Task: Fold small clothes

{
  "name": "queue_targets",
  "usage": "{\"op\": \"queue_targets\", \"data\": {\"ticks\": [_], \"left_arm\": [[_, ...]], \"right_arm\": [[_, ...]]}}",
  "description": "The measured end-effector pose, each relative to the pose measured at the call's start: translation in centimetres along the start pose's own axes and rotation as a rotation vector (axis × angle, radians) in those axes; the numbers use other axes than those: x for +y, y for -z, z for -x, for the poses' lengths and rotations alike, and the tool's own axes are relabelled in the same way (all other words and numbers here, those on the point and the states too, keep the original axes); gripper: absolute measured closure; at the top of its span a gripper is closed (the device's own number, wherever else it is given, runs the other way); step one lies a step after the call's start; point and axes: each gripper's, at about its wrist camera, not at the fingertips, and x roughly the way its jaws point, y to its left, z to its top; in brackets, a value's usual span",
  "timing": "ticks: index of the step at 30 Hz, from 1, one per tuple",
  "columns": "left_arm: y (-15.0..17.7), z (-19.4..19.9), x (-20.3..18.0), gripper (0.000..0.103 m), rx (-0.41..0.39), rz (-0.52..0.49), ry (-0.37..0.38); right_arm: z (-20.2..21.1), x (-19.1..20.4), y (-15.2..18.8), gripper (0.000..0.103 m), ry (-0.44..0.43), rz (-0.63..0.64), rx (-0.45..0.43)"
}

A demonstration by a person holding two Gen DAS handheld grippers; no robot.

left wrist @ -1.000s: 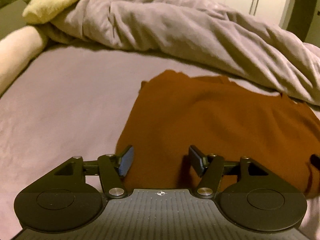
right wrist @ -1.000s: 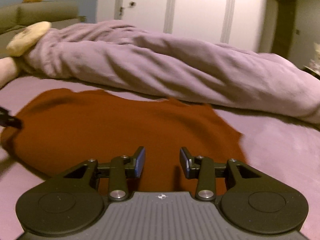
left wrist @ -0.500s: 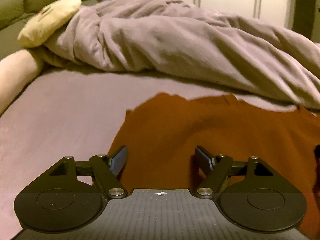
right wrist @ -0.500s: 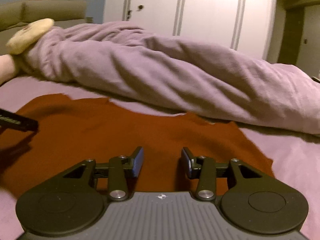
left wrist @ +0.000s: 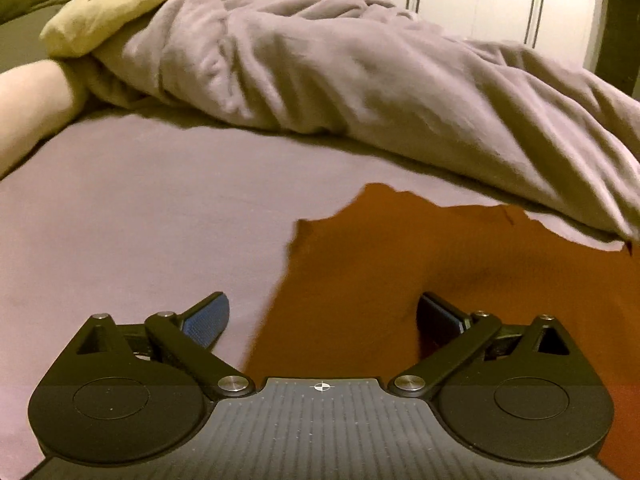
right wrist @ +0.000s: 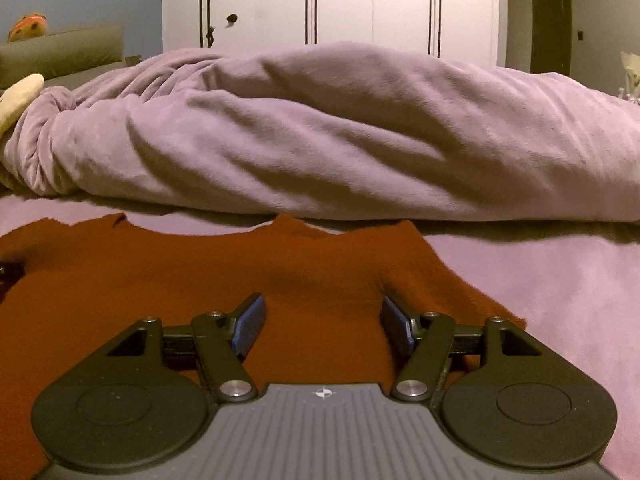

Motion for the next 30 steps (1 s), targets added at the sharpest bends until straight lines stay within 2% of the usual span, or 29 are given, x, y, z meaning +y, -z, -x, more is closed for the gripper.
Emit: {"op": "queue_targets", "data": {"ticks": [3,6,9,11,13,16,19,20,21,22,23,25,27,30], "left_arm": [[0.2,2.0,2.7,0.000,0.013,0.020,0.014],[0.9,3.8,5.1,0.001,0.061,0.041,0.055],[1.6,5.2,6.3,0.001,0.142,0.099,0.171],[2.0,5.4,6.3,0.001,0.169,0.113,0.237],[1.9,5.1,6.0,0.016,0.205,0.130,0.267],[1.7,5.2,5.1,0.030,0.229,0.152,0.325],[1.8,4.4,4.7,0.032,0.279,0.163,0.362],[1.8,4.1,4.8,0.035,0.284,0.176,0.370],[1.6,3.8,5.1,0.045,0.295,0.203,0.377],[1.5,3.5,5.5,0.053,0.312,0.245,0.391],[1.4,3.3,5.9,0.056,0.329,0.290,0.398],[1.3,3.2,6.5,0.065,0.343,0.346,0.420],[1.3,3.4,6.7,0.065,0.338,0.351,0.427],[1.6,3.0,6.3,0.055,0.348,0.320,0.417]], "right_arm": [[0.9,-0.2,-0.1,0.039,0.065,0.040,0.000],[3.2,0.3,0.3,0.036,0.193,0.116,0.000],[7.3,1.0,1.4,0.036,0.139,0.093,-0.021],[10.0,1.8,2.3,0.034,0.101,0.065,-0.039],[12.5,2.5,3.1,0.028,0.060,0.015,-0.047],[14.4,3.4,3.7,0.027,0.002,-0.053,-0.032],[14.5,4.2,4.2,0.028,0.004,-0.042,-0.002],[14.4,4.5,4.3,0.029,0.013,-0.034,0.013],[14.3,4.6,4.3,0.033,0.021,-0.028,0.032],[14.1,4.6,4.3,0.048,0.018,-0.023,0.050],[14.0,4.6,4.4,0.062,0.015,-0.023,0.065],[14.3,4.5,4.8,0.064,0.015,-0.027,0.085],[14.5,4.5,5.0,0.064,0.024,-0.019,0.088],[14.9,4.4,5.7,0.064,0.028,-0.038,0.109]]}}
